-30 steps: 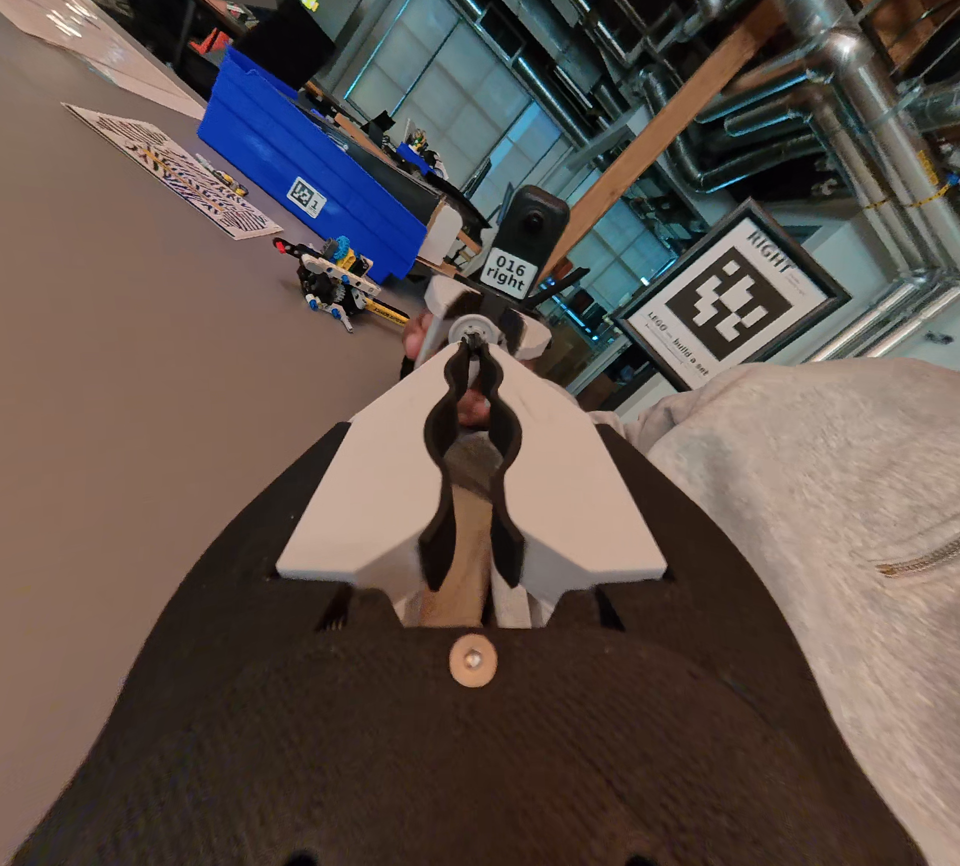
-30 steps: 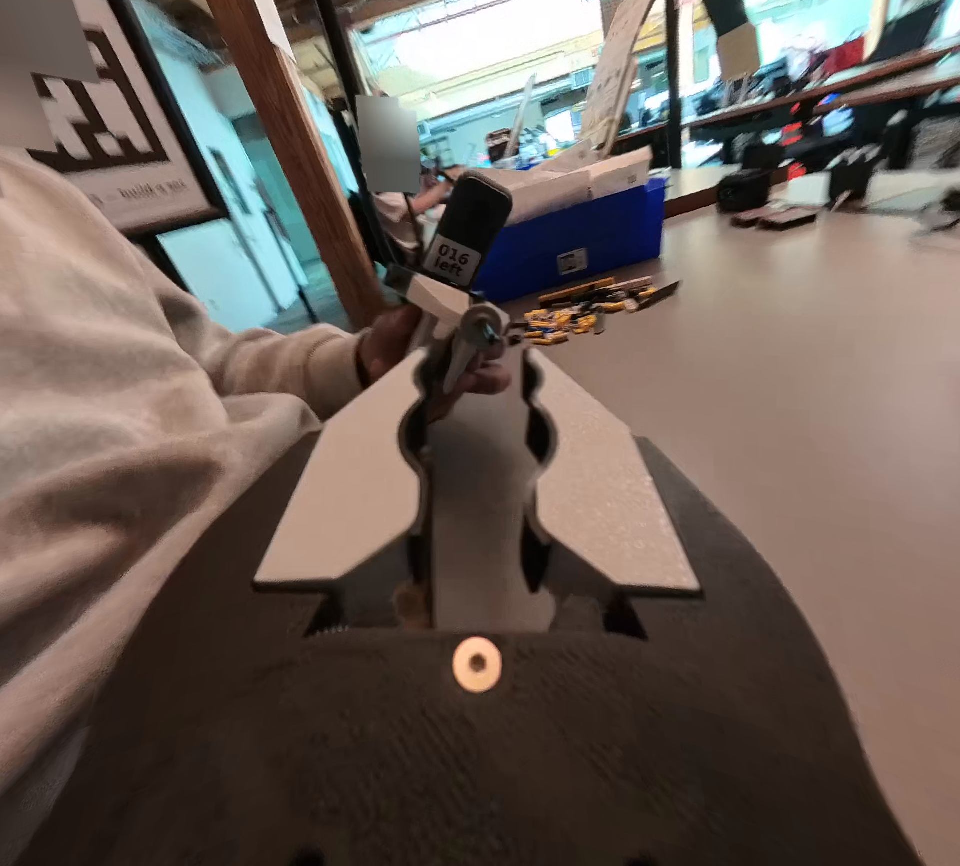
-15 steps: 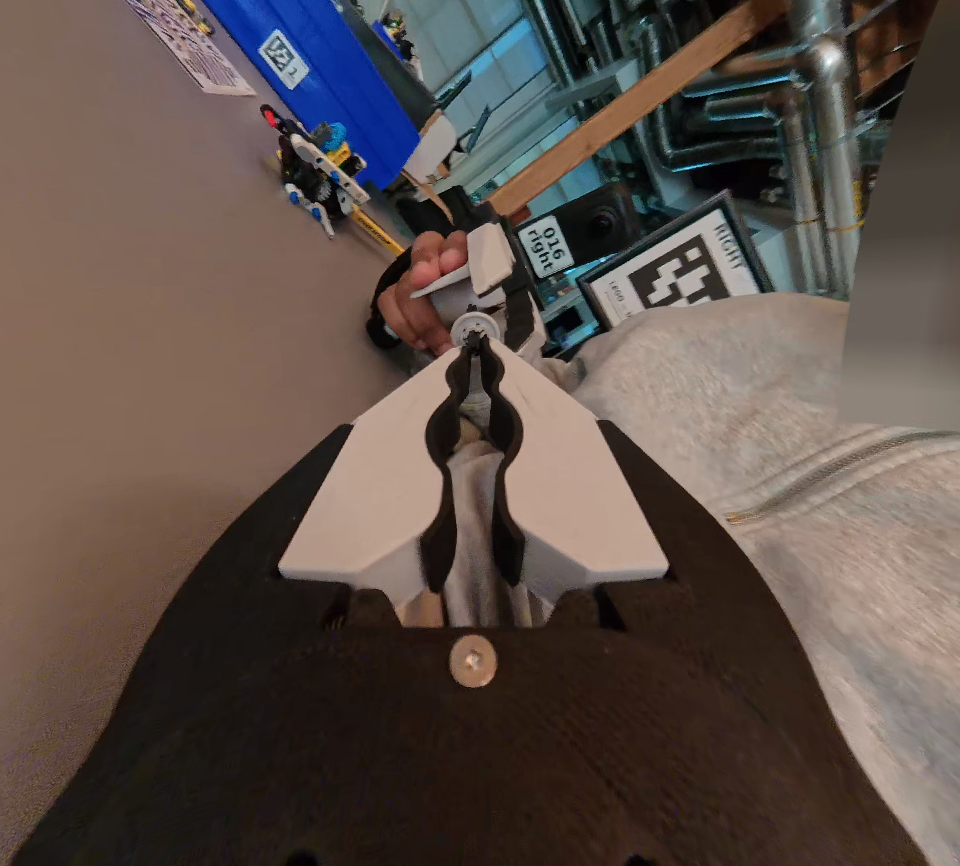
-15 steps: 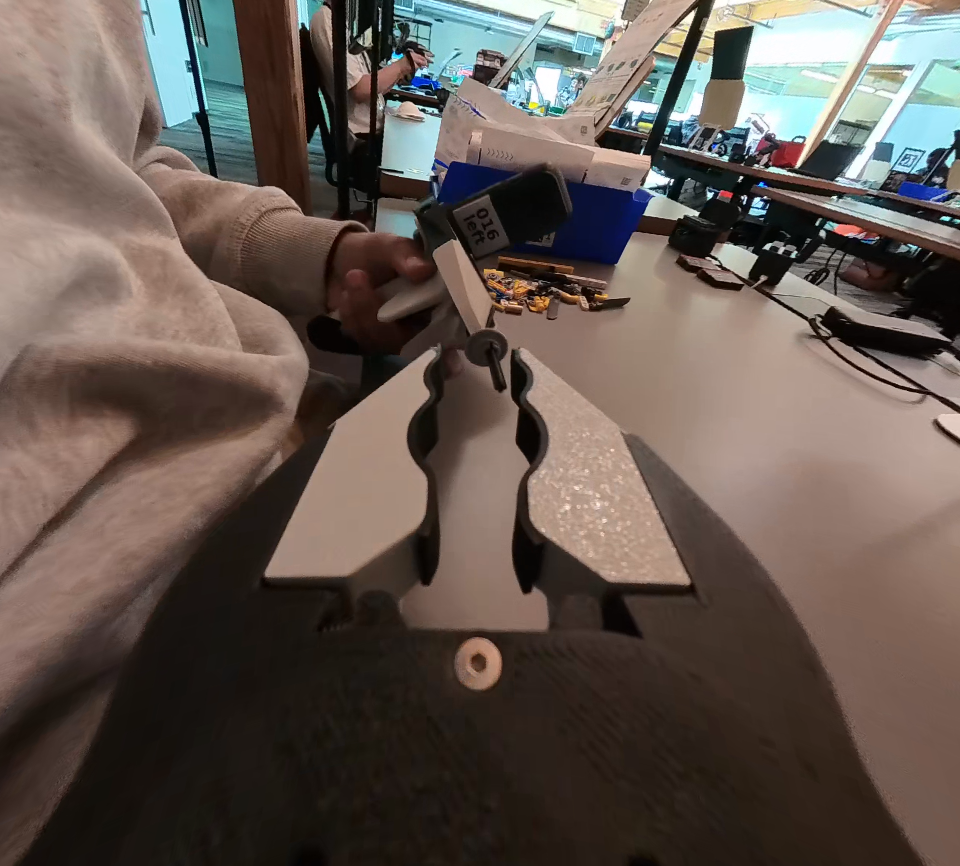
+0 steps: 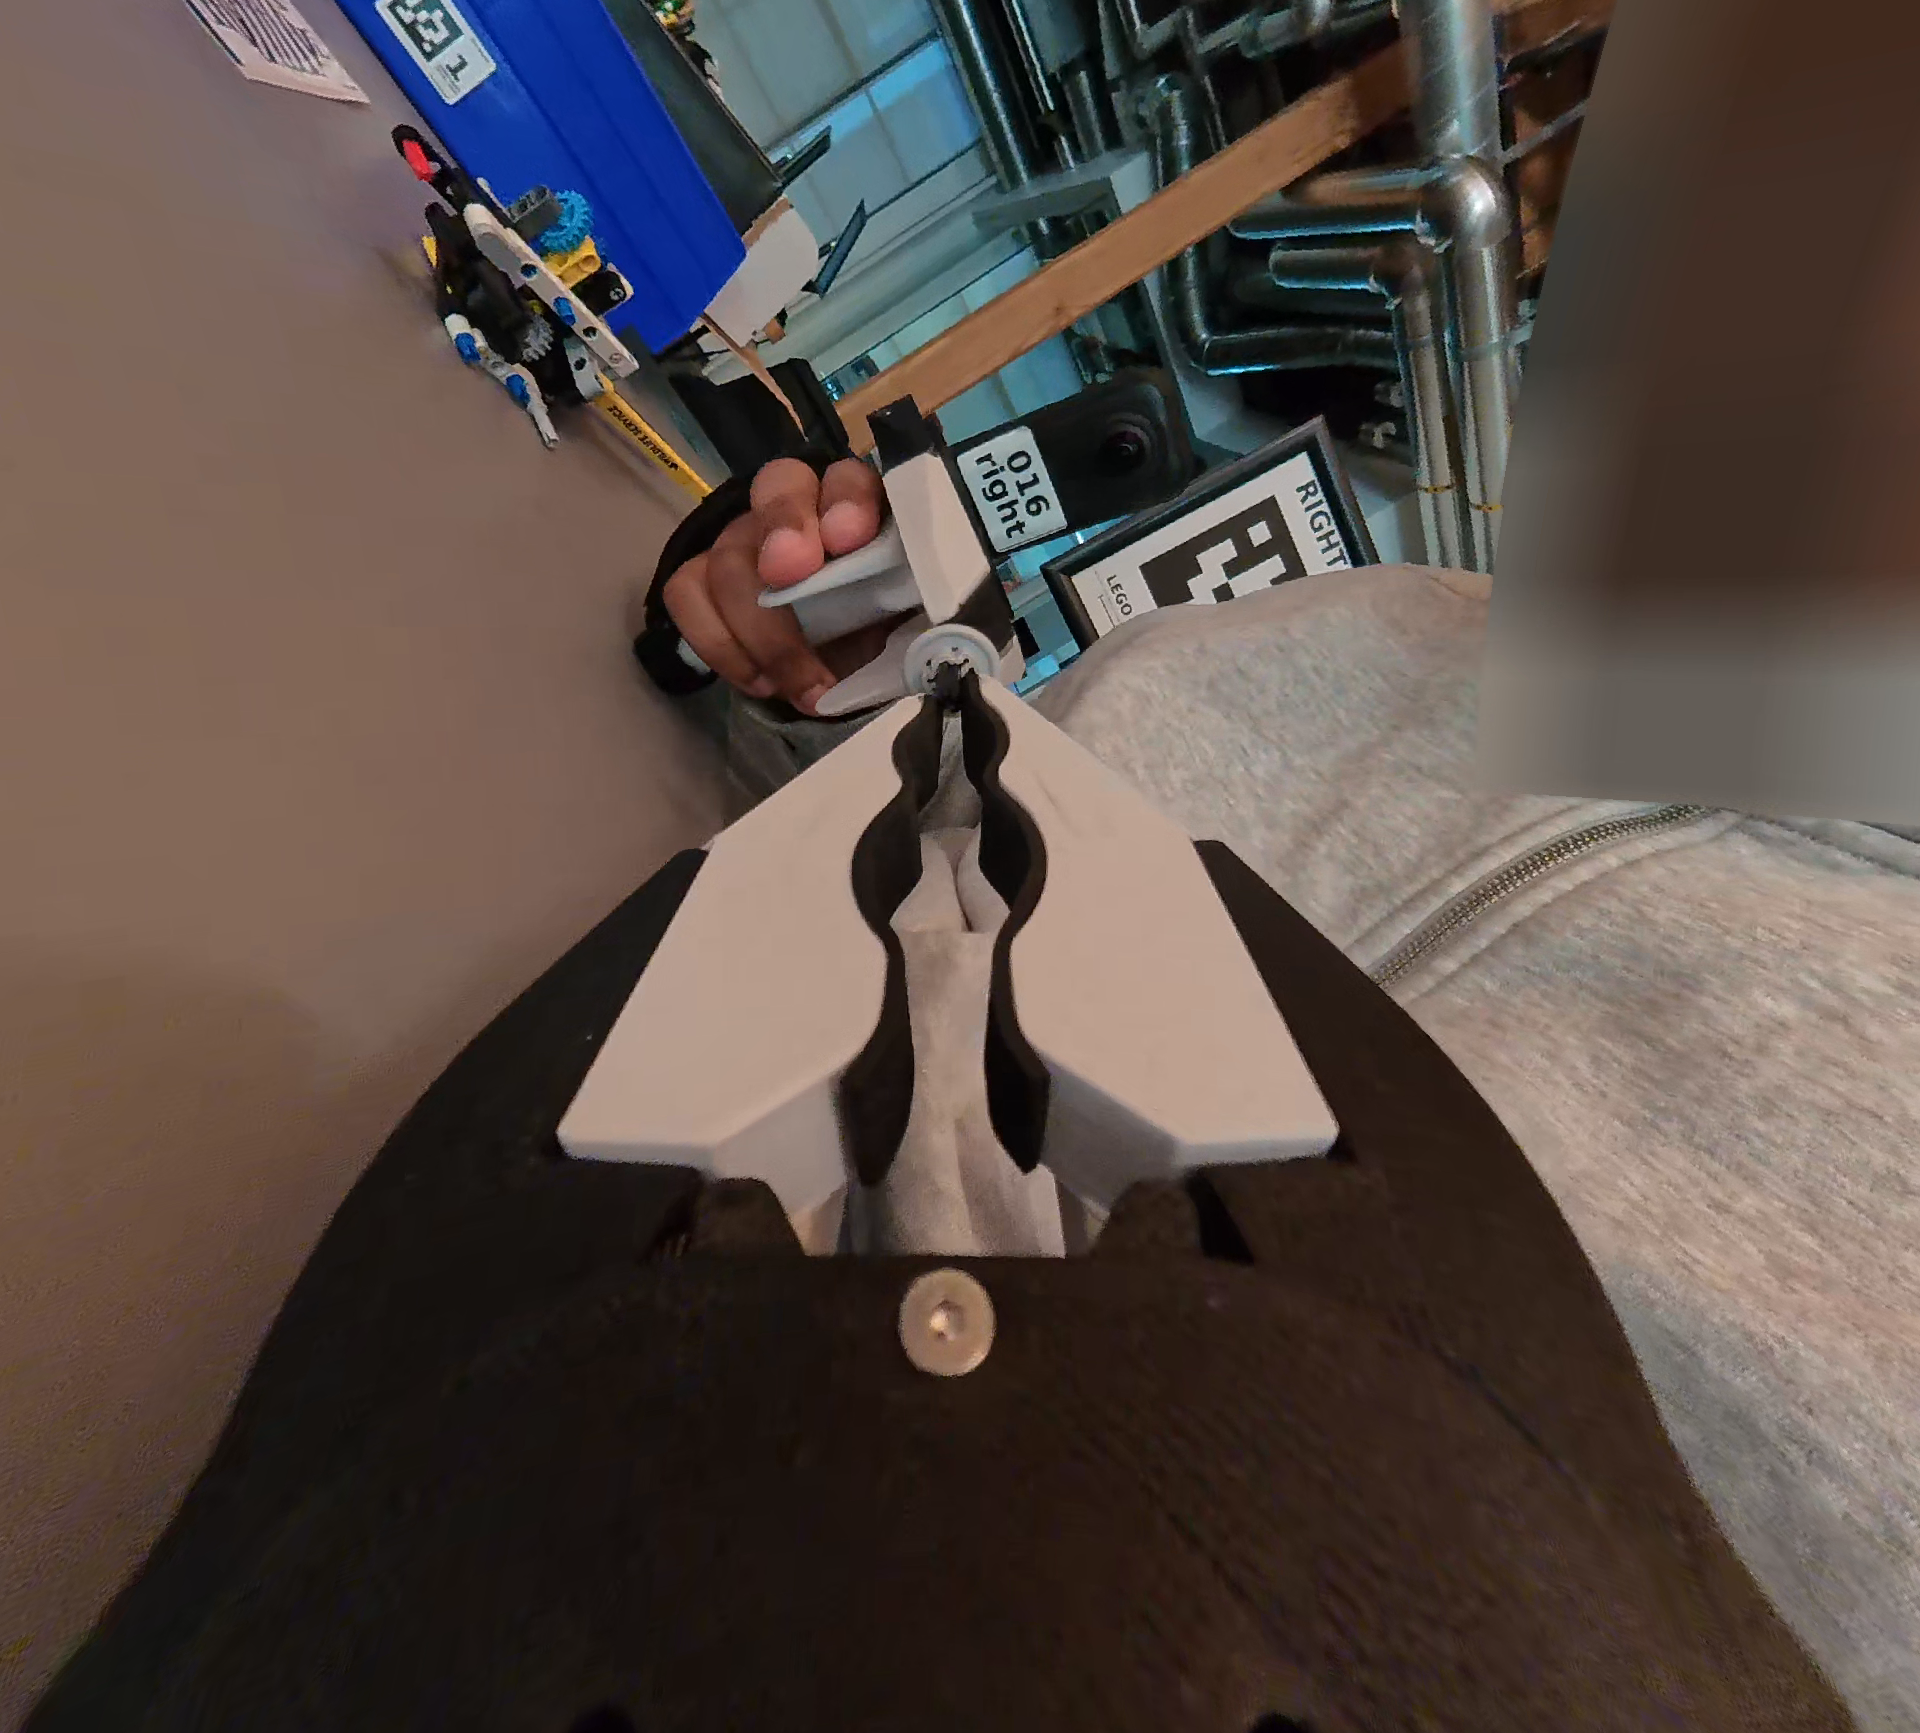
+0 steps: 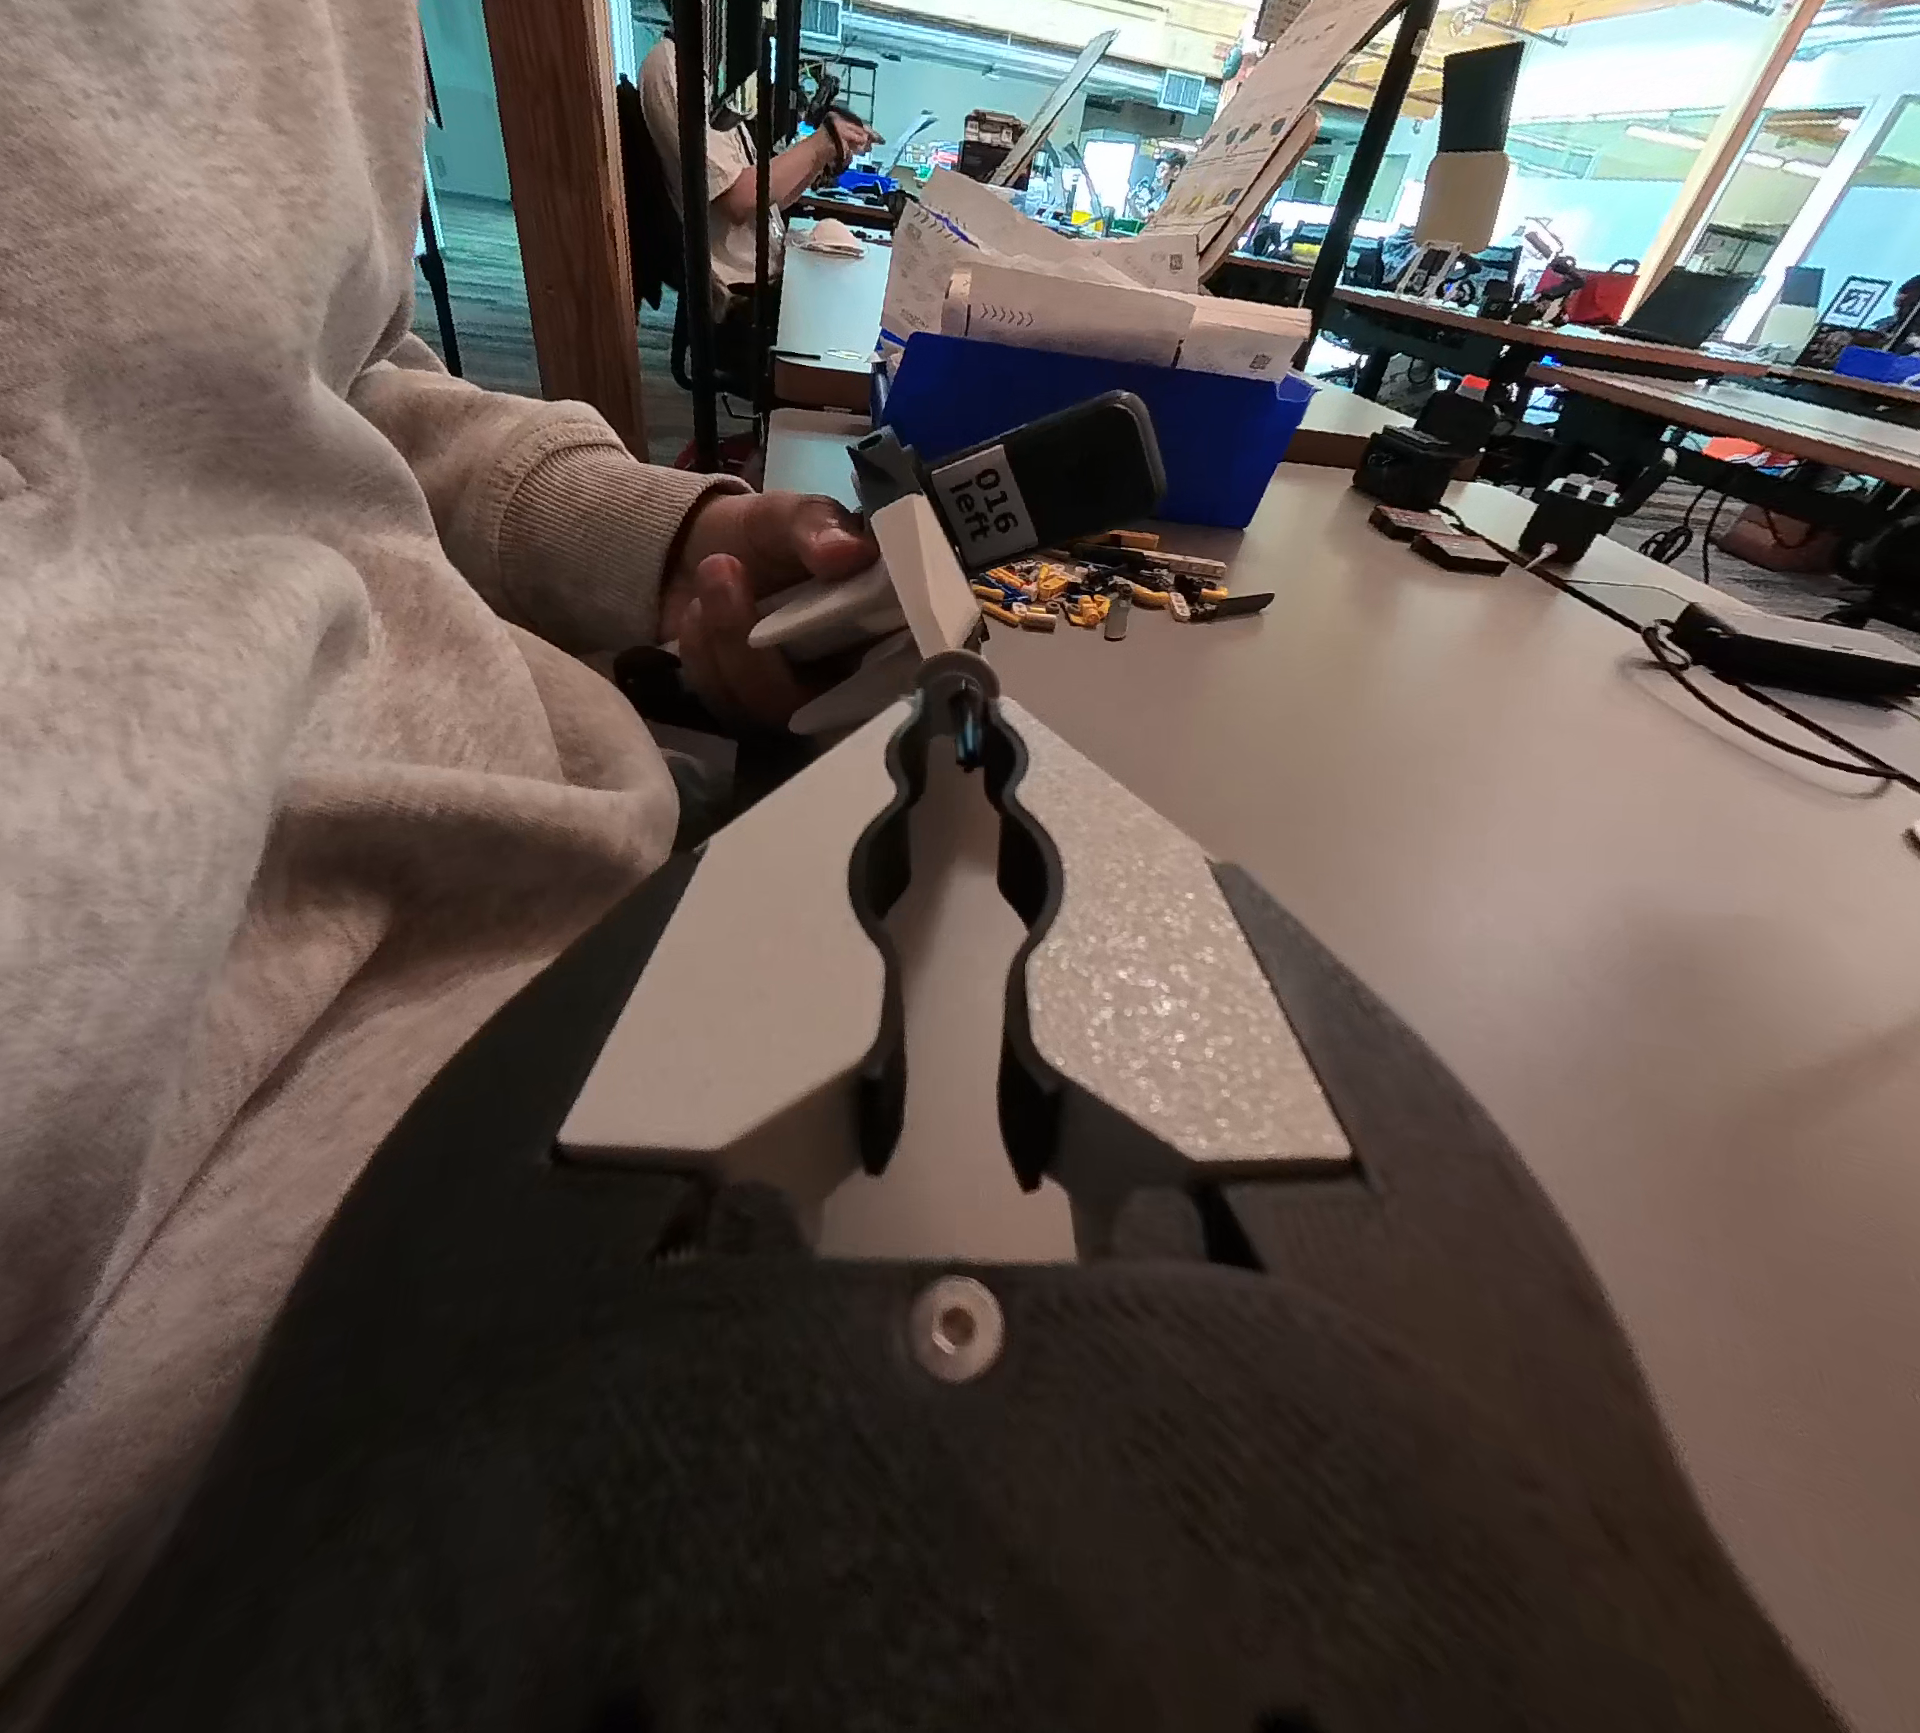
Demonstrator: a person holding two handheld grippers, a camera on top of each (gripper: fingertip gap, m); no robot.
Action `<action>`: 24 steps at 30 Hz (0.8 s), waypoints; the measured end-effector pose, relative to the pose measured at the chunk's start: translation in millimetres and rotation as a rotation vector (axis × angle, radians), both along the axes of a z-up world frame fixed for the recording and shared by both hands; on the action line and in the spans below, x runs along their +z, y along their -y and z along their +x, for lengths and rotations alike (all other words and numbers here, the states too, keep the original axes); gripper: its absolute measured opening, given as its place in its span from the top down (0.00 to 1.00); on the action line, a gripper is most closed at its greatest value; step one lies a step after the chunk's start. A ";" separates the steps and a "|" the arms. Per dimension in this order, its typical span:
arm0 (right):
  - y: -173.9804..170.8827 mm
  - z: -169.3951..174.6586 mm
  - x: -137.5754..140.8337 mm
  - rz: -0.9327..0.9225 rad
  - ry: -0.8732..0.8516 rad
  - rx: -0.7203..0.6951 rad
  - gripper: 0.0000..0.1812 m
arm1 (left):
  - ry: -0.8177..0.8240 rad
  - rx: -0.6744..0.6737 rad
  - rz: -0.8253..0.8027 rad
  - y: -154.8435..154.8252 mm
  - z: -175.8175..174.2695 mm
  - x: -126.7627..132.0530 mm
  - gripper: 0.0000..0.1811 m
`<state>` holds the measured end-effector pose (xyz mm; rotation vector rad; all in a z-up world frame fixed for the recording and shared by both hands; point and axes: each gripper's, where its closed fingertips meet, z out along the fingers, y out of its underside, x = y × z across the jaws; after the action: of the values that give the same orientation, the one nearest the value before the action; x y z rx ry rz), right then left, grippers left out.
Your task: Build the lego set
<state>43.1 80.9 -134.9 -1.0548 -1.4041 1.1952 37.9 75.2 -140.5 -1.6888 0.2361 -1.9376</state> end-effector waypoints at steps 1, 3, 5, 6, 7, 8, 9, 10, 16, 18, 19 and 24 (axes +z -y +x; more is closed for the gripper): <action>0.6 -0.6 -0.8 0.007 0.005 0.000 0.95 | 0.002 -0.001 0.000 0.6 -0.1 0.2 0.99; 1.6 -1.4 -2.1 0.021 0.012 -0.003 0.98 | 0.002 -0.005 0.000 1.9 0.5 0.2 0.99; 1.9 -1.8 -2.6 0.027 0.014 -0.005 0.98 | -0.001 -0.003 0.001 2.3 0.5 -0.1 0.99; 2.1 -2.0 -2.7 0.021 0.016 -0.002 0.98 | -0.001 -0.002 0.001 2.5 0.3 0.0 0.99; 2.4 -2.2 -2.5 0.012 0.017 0.003 0.98 | -0.001 -0.001 0.002 2.7 0.2 0.1 0.99; 2.5 -2.4 -2.2 0.004 0.018 0.006 0.98 | -0.002 0.001 0.005 3.1 0.1 0.2 0.99; 2.5 -2.7 -2.1 -0.003 0.018 0.008 0.98 | -0.004 0.005 0.007 3.1 -0.3 0.3 0.99; 2.1 -3.2 -2.2 -0.008 0.020 0.007 0.98 | -0.006 0.012 0.009 2.5 -0.7 0.1 0.99; -1.8 -2.7 2.9 -0.047 -0.001 -0.010 0.98 | -0.002 0.059 0.028 -1.7 -6.6 4.8 0.88; -6.7 -1.0 5.6 -0.072 -0.015 -0.028 0.99 | 0.012 0.083 0.045 -3.1 -10.1 9.9 0.86; -9.3 -0.1 6.7 -0.083 -0.020 -0.037 0.99 | 0.018 0.096 0.056 -3.9 -12.1 12.4 0.86; -20.8 3.9 13.9 -0.145 -0.062 -0.078 0.99 | 0.017 0.168 0.112 -8.8 -22.2 22.3 0.85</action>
<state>47.0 101.7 -121.1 -1.1516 -1.2323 1.2764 15.7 84.0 -118.2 -1.5672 0.1860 -1.7822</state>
